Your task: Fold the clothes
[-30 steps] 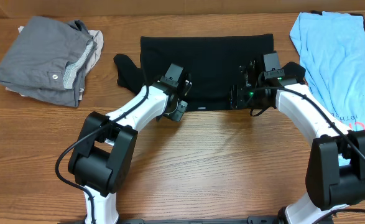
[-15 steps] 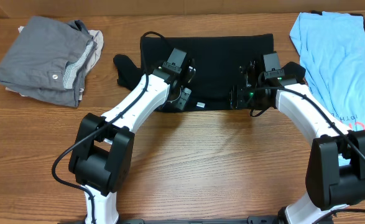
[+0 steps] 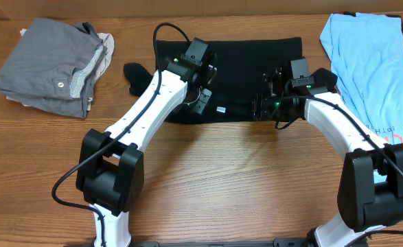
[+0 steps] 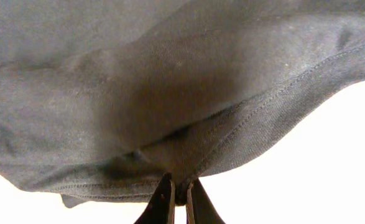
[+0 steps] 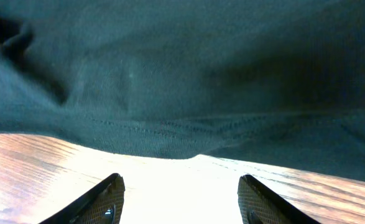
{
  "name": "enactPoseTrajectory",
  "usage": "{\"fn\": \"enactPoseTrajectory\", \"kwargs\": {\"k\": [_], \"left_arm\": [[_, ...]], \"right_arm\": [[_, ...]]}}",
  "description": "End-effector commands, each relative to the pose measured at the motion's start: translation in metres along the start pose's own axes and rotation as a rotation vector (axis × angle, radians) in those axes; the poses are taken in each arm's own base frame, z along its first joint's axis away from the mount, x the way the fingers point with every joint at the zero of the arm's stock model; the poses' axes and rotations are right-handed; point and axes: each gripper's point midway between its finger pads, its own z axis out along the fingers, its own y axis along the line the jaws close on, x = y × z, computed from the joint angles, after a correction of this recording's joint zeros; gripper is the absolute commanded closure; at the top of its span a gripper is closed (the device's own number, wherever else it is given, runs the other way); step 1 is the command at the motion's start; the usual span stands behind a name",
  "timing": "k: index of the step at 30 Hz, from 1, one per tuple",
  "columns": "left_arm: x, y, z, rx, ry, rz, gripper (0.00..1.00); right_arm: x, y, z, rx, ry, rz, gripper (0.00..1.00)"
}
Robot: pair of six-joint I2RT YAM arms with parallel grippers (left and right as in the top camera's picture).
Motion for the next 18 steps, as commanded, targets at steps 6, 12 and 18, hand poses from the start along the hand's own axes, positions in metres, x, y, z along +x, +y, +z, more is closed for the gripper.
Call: {"fn": "enactPoseTrajectory", "kwargs": {"k": [6,12,18], "left_arm": [[-0.003,-0.002,-0.007,0.010,0.004,-0.014,0.96],[0.002,-0.002,-0.019,0.010,0.034,-0.018,0.96],[-0.001,-0.002,-0.039,0.010,0.038,-0.017,0.96]], "right_arm": [[0.002,0.006,0.004,-0.024,0.007,-0.009,0.38],[0.001,0.005,0.013,-0.026,0.010,-0.013,0.38],[-0.006,0.003,0.025,-0.031,-0.006,-0.012,0.32]]}}
